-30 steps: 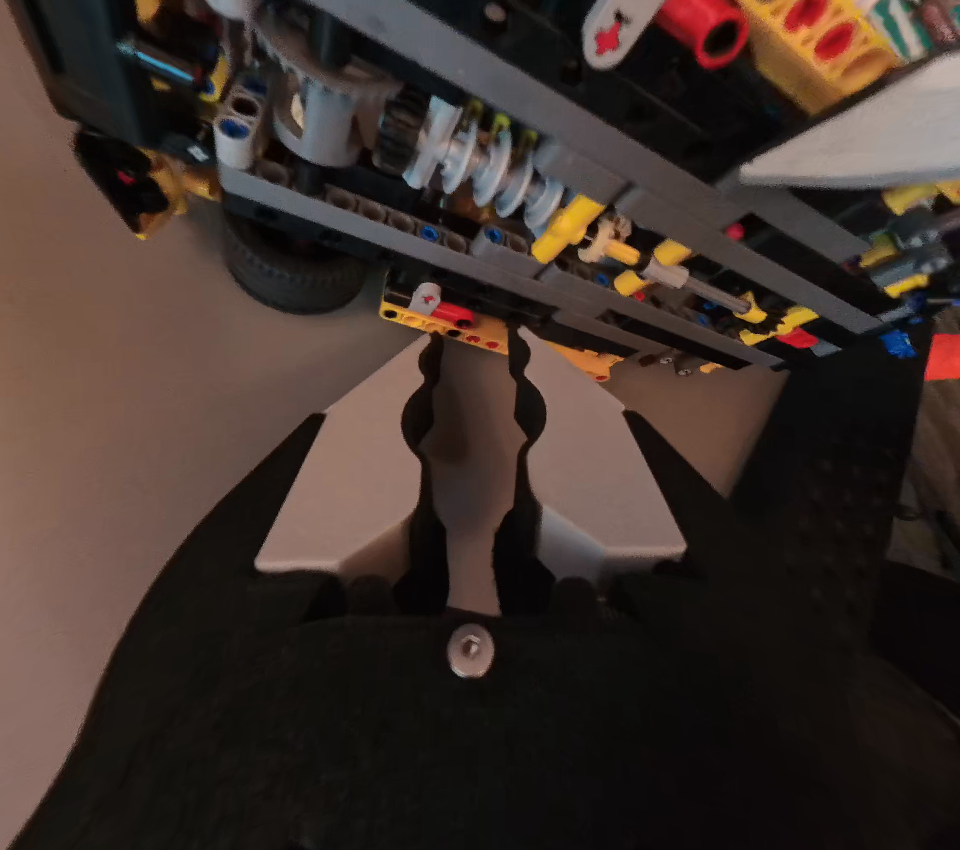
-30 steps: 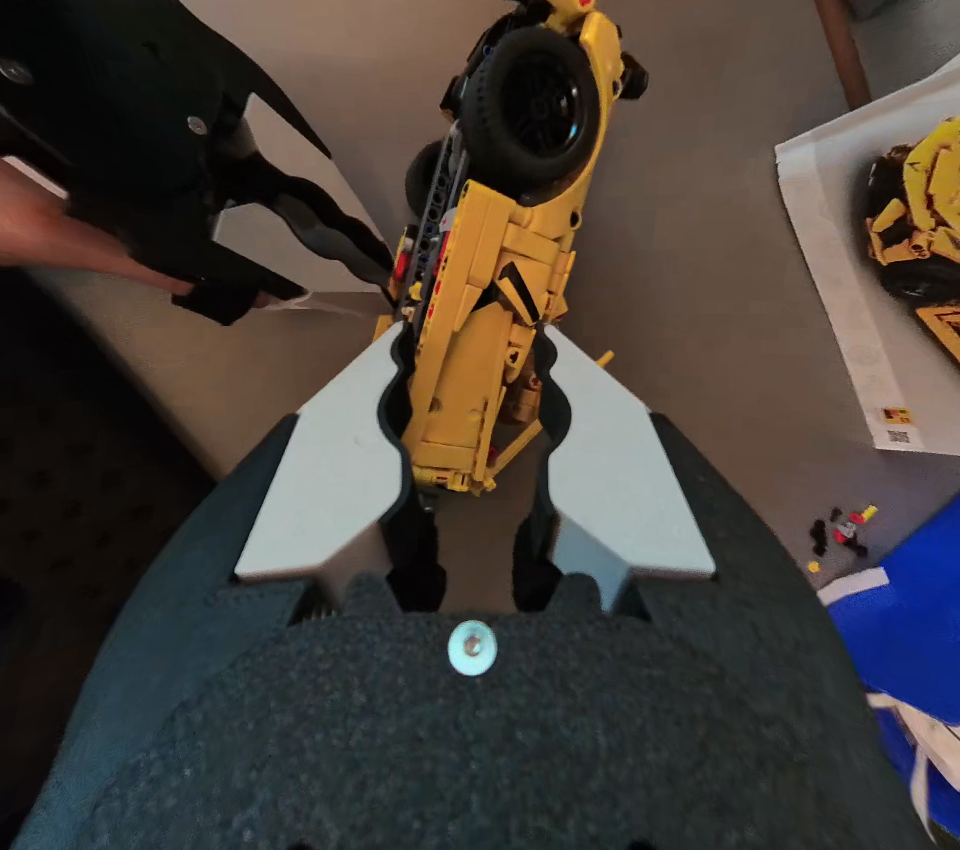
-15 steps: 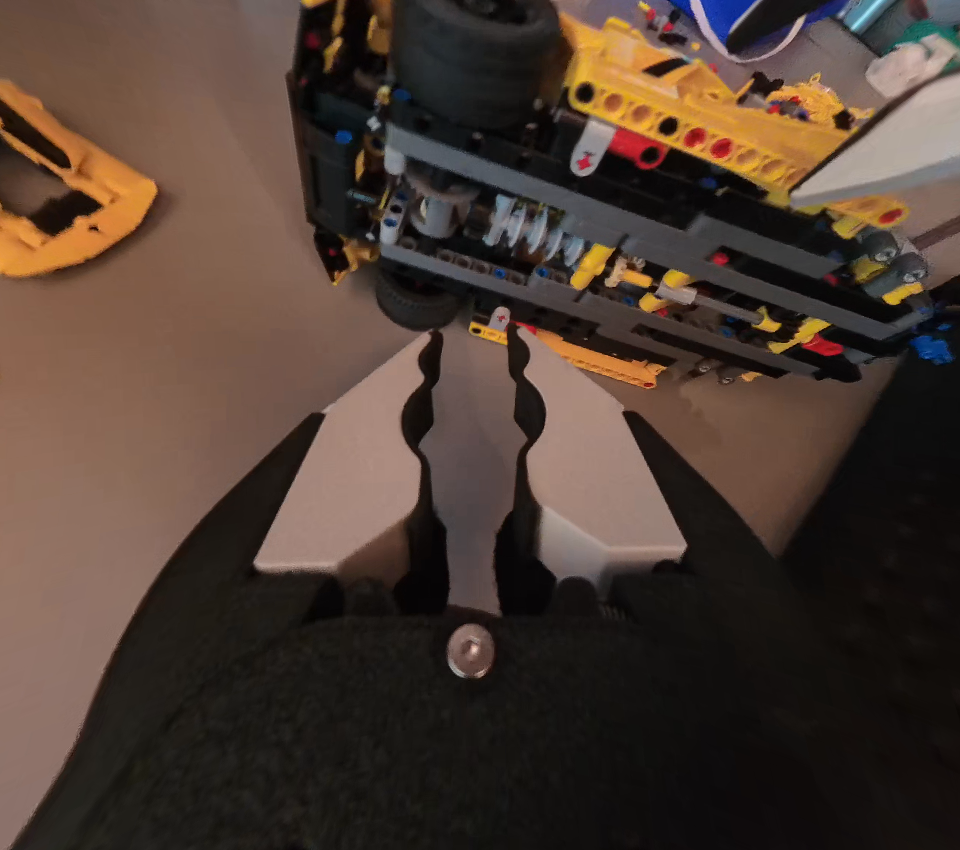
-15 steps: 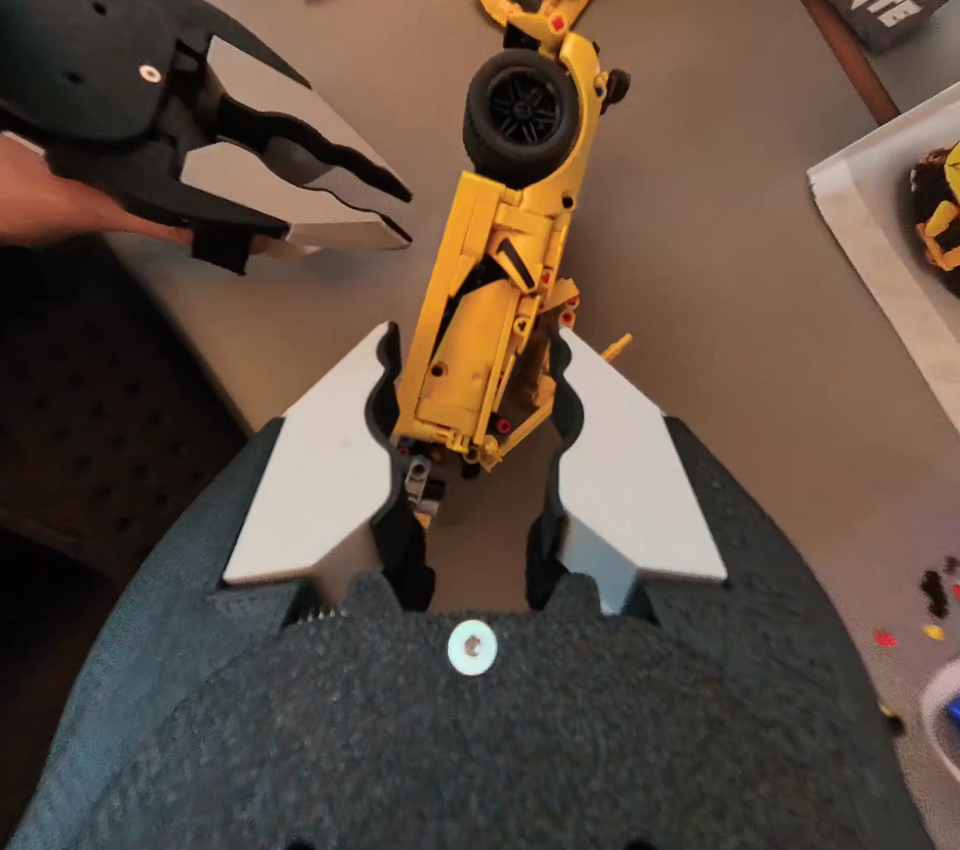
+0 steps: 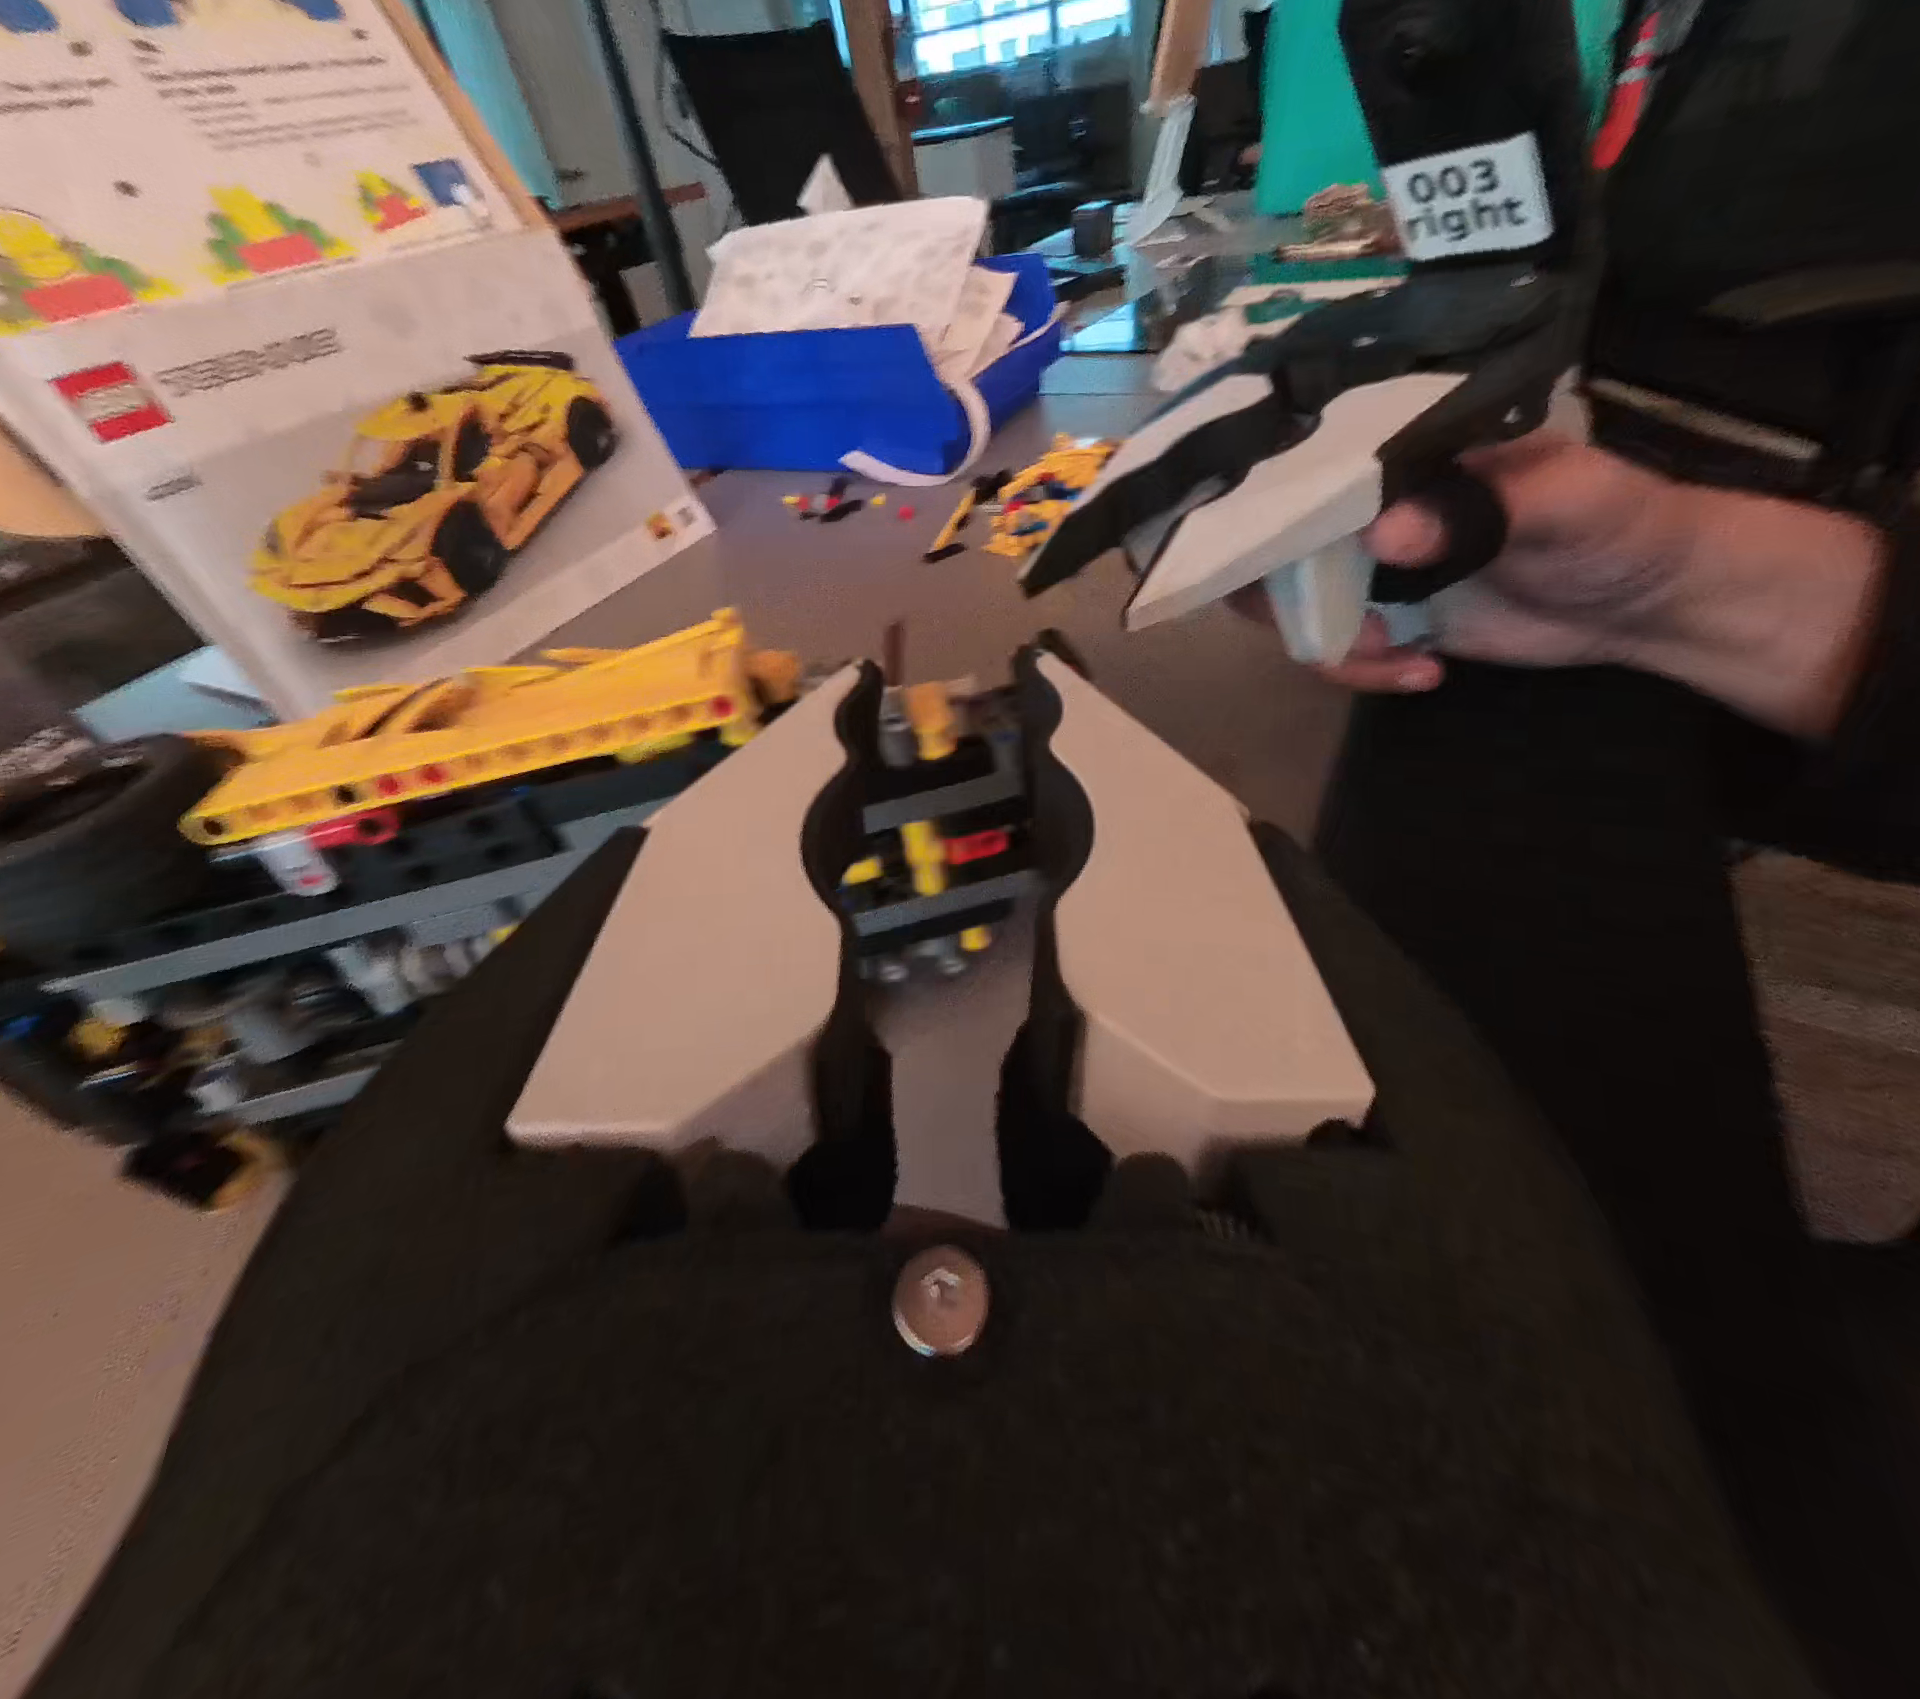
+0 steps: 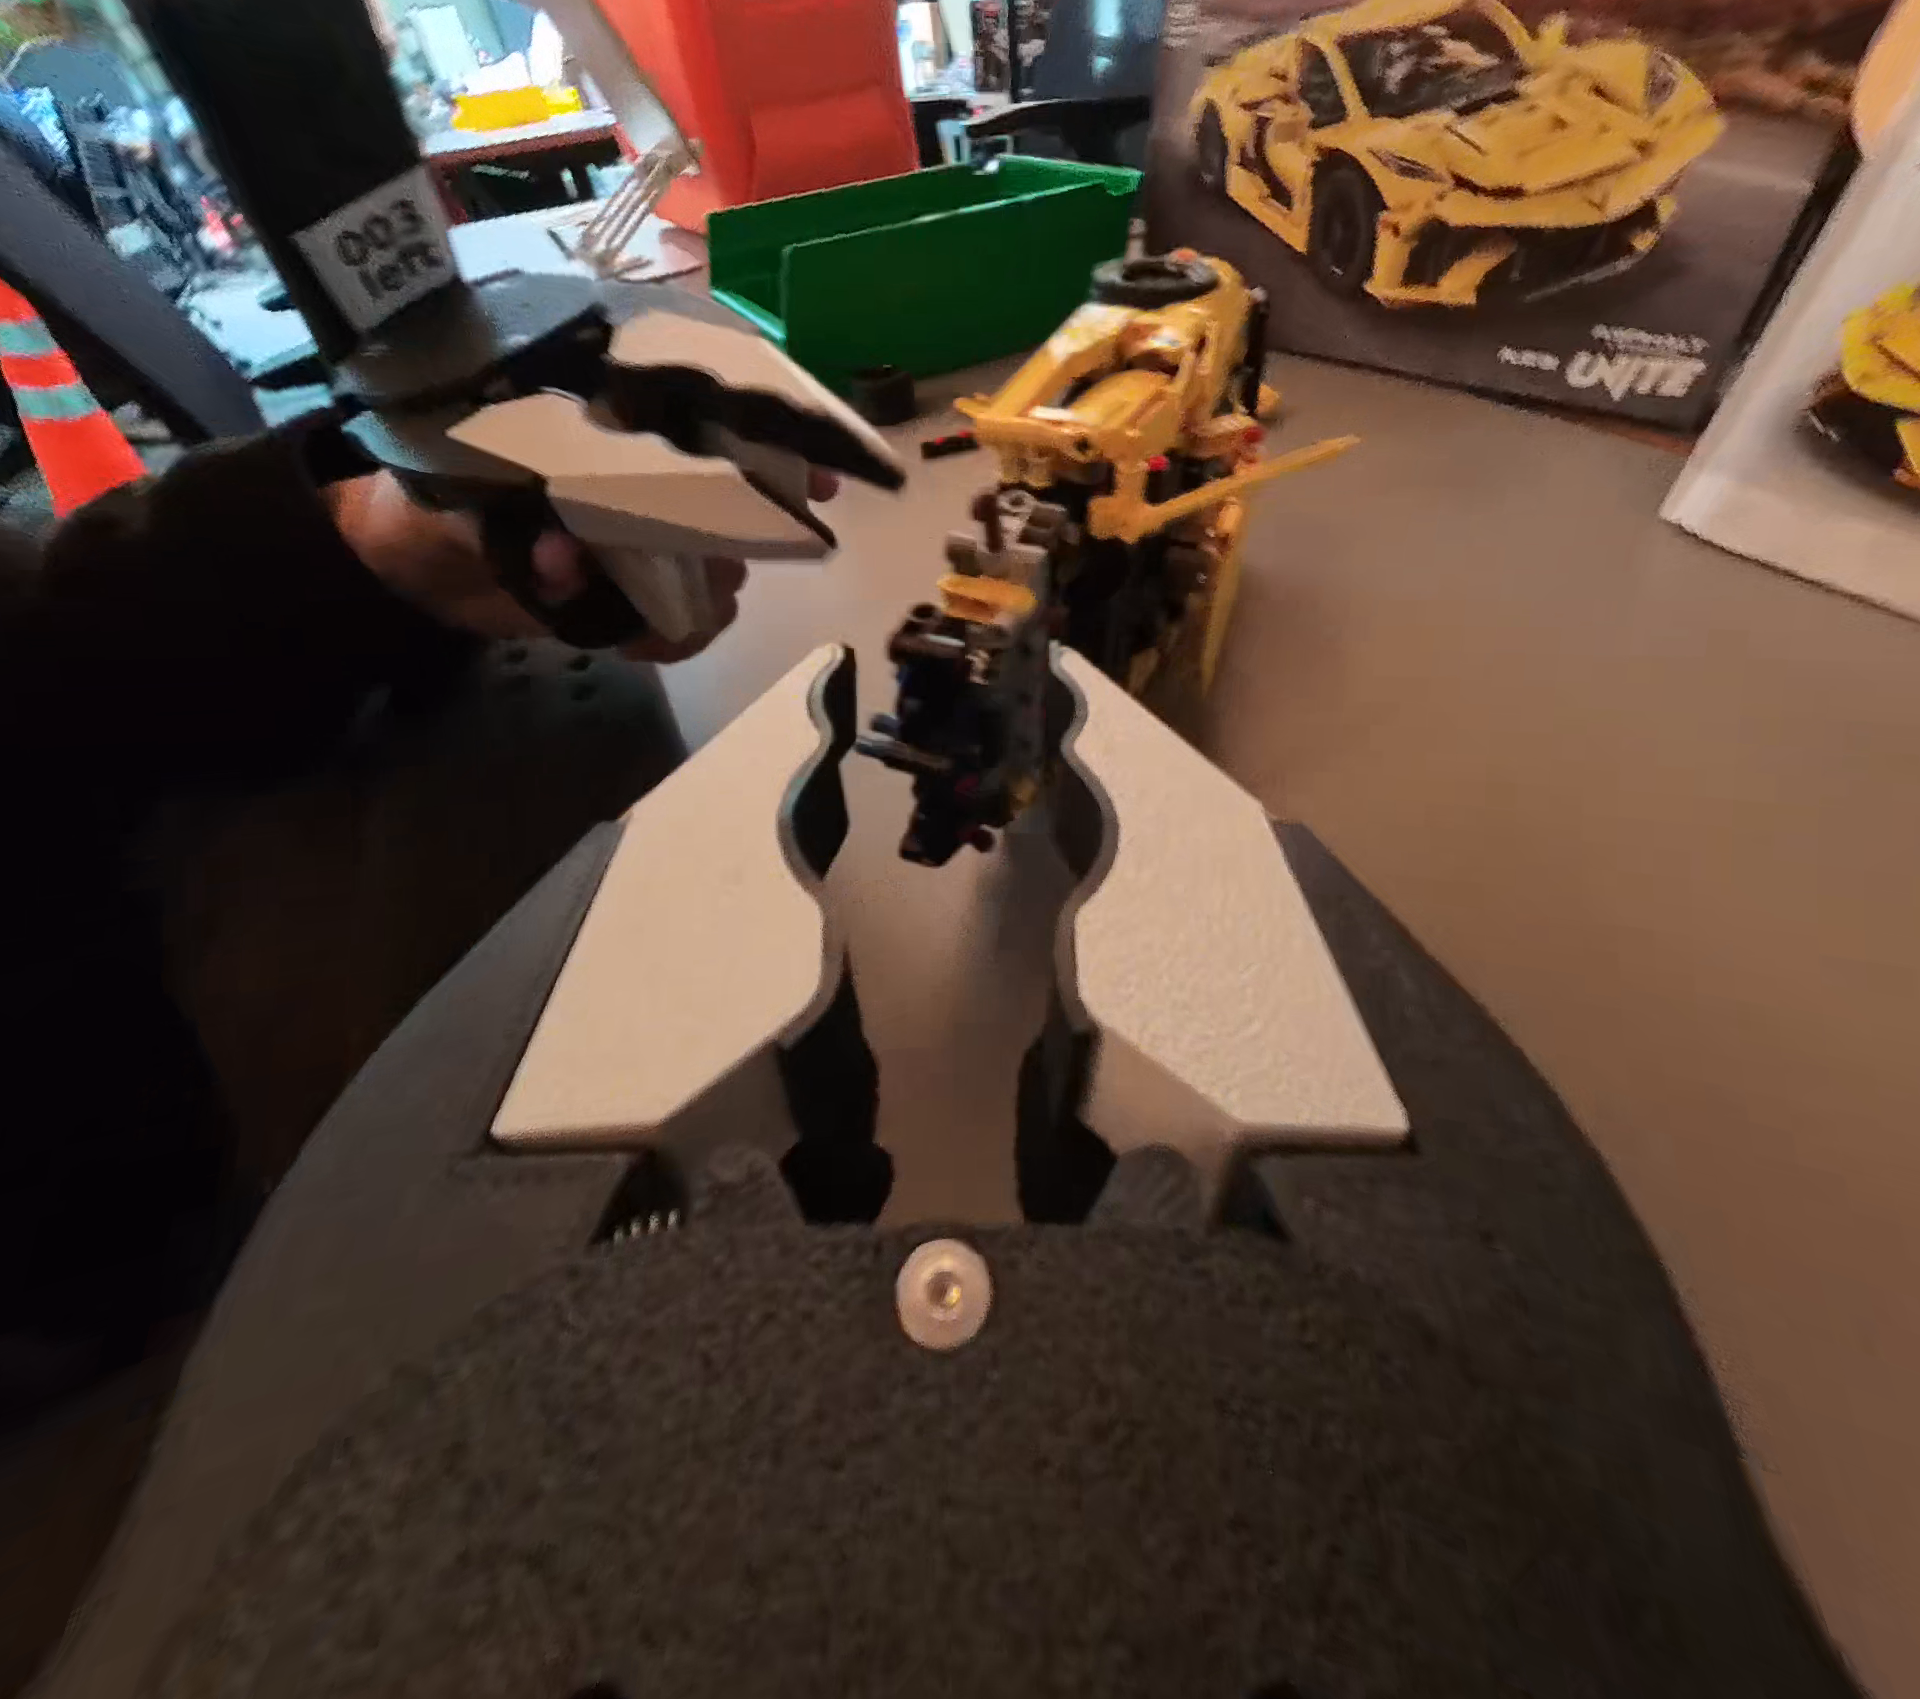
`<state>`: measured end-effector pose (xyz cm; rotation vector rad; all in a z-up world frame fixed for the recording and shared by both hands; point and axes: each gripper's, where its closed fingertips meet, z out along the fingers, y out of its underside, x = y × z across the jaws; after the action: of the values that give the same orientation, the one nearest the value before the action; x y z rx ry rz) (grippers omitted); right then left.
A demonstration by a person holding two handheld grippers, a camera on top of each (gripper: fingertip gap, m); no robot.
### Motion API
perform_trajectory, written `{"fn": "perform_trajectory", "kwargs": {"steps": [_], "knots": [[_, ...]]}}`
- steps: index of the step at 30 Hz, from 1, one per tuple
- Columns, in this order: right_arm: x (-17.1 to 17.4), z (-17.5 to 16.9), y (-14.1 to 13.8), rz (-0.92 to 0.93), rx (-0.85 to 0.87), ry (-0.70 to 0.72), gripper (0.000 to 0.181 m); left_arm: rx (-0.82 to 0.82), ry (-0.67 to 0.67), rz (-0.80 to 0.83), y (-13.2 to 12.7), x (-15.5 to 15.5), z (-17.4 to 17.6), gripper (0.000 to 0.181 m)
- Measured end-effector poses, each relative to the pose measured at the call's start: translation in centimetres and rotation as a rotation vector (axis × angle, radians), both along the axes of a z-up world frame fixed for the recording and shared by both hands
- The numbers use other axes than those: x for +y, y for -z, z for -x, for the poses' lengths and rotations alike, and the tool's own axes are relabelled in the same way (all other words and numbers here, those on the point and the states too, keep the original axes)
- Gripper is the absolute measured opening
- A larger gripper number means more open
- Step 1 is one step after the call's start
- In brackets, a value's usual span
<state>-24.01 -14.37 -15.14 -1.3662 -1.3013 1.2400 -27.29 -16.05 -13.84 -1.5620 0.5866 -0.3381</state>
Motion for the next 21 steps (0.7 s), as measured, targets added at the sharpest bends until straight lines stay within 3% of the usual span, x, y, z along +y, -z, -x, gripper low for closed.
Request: {"fn": "perform_trajectory", "kwargs": {"steps": [2, 3, 7, 9, 14, 17, 21], "knots": [[0.4, 0.0, -0.7, -0.051, 0.04, 0.034, 0.02, 0.016, 0.024, 0.052, 0.9, -0.1, -1.4, 0.021], [1.3, 0.2, -0.5, -0.061, 0.037, 0.078, 0.023, 0.044, 0.007, 0.068, 1.4, 0.2, -1.7, 0.021], [0.0, 0.6, 1.0, -0.08, -0.05, -0.016, 0.026, 0.123, -0.045, 0.052, 2.4, 0.9, -1.9, 0.021], [-0.2, 0.5, 0.7, -0.103, -0.025, -0.015, 0.019, 0.134, -0.049, 0.046, 2.5, 0.9, -2.1, 0.021], [-0.3, 0.6, 1.0, -0.017, -0.037, -0.071, 0.024, 0.012, -0.032, 0.083, 1.6, 1.1, -2.2, 0.022], [-0.5, 0.9, 1.8, -0.082, -0.081, -0.054, 0.025, -0.074, -0.016, 0.098, 0.8, 1.2, -2.0, 0.021], [-0.4, 1.6, 2.7, -0.206, -0.124, -0.008, 0.029, -0.069, 0.001, 0.128, 1.4, 1.4, -2.1, 0.023]]}}
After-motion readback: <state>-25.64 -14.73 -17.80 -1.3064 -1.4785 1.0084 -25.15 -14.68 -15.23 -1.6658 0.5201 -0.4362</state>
